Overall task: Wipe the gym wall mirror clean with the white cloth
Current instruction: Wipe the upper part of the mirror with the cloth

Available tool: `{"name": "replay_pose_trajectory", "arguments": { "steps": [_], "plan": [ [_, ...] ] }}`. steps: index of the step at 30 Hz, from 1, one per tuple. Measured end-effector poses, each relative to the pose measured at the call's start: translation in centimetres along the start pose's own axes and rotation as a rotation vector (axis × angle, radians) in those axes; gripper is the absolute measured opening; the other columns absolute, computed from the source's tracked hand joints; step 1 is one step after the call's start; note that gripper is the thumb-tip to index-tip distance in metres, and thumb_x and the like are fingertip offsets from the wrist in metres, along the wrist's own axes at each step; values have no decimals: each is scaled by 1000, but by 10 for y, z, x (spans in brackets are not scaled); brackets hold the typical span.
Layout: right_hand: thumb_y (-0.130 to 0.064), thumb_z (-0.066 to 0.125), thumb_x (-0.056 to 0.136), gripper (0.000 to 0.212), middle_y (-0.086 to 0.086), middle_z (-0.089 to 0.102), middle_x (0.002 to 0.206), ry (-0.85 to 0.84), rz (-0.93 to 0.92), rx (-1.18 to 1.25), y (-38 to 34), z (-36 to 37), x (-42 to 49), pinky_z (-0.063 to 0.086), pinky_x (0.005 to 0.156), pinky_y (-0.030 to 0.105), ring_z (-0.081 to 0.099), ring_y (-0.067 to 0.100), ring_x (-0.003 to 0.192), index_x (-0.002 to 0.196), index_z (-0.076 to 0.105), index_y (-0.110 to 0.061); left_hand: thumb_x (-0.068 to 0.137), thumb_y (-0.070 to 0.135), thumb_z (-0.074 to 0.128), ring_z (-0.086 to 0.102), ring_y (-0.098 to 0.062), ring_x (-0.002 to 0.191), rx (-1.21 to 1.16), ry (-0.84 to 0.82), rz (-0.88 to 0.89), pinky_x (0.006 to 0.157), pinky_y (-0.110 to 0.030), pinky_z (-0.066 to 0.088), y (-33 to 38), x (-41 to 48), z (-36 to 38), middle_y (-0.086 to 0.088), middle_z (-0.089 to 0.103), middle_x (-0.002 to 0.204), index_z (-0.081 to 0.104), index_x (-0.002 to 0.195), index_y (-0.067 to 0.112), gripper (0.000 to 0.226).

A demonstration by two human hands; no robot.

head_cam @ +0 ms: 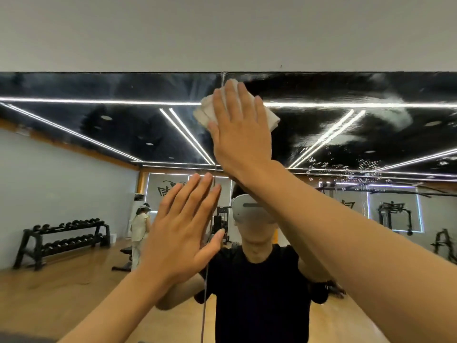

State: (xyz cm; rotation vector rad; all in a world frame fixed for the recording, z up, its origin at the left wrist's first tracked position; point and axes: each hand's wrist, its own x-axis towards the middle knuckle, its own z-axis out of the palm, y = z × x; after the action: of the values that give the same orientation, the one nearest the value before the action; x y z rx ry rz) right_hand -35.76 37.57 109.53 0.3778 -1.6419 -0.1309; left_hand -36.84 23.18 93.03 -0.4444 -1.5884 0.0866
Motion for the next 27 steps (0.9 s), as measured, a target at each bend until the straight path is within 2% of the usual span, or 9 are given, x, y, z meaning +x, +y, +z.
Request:
{"name": "replay_pose_trajectory", "arguments": {
  "steps": [5,7,12,15,21,25,27],
  "plan": [
    [-45,11,109,66,10,6,176,-58,-170,1,18,-6,-57,5,132,51,3,28,163,169,12,-16,100,54,43,11,-21,163,-31,20,-21,133,-42,4,1,-1,3,-7,20,175,27,166,12,81],
    [-46,12,109,66,9,8,176,-75,-188,-2,24,-7,-53,4,132,50,4,27,163,169,13,-17,99,54,42,14,-24,163,-26,13,-22,133,-45,6,3,0,2,-9,21,175,27,167,13,80],
    [-45,16,113,63,10,0,177,-53,-47,-5,15,-12,21,0,131,49,-3,28,163,169,6,-17,99,52,43,11,-24,164,-14,-32,-6,132,-48,7,3,0,-1,-7,15,177,22,169,24,78],
    [-46,15,113,63,9,0,177,-53,-63,5,19,-12,38,-2,131,47,-3,27,163,169,6,-17,99,53,44,11,-25,164,-7,-32,2,132,-47,6,3,0,-1,-8,15,177,26,168,22,78],
    [-49,11,109,67,9,11,176,-7,12,-28,97,-30,8,4,132,48,5,27,163,169,13,-19,99,53,43,10,-26,164,37,-13,41,132,-46,4,-1,-2,0,-8,13,177,24,168,20,79],
    [-50,12,110,66,12,9,176,2,168,-73,162,-51,-26,7,131,52,6,30,162,168,11,-19,100,55,41,12,-28,164,32,-14,13,131,-49,8,4,-2,3,-9,14,177,24,168,20,79],
    [-49,12,111,66,14,9,175,7,252,-80,170,-56,-35,8,131,54,6,33,162,168,10,-16,100,56,42,12,-29,164,21,-22,-8,130,-52,11,6,-3,4,-9,13,177,24,168,20,79]
  ]
}}
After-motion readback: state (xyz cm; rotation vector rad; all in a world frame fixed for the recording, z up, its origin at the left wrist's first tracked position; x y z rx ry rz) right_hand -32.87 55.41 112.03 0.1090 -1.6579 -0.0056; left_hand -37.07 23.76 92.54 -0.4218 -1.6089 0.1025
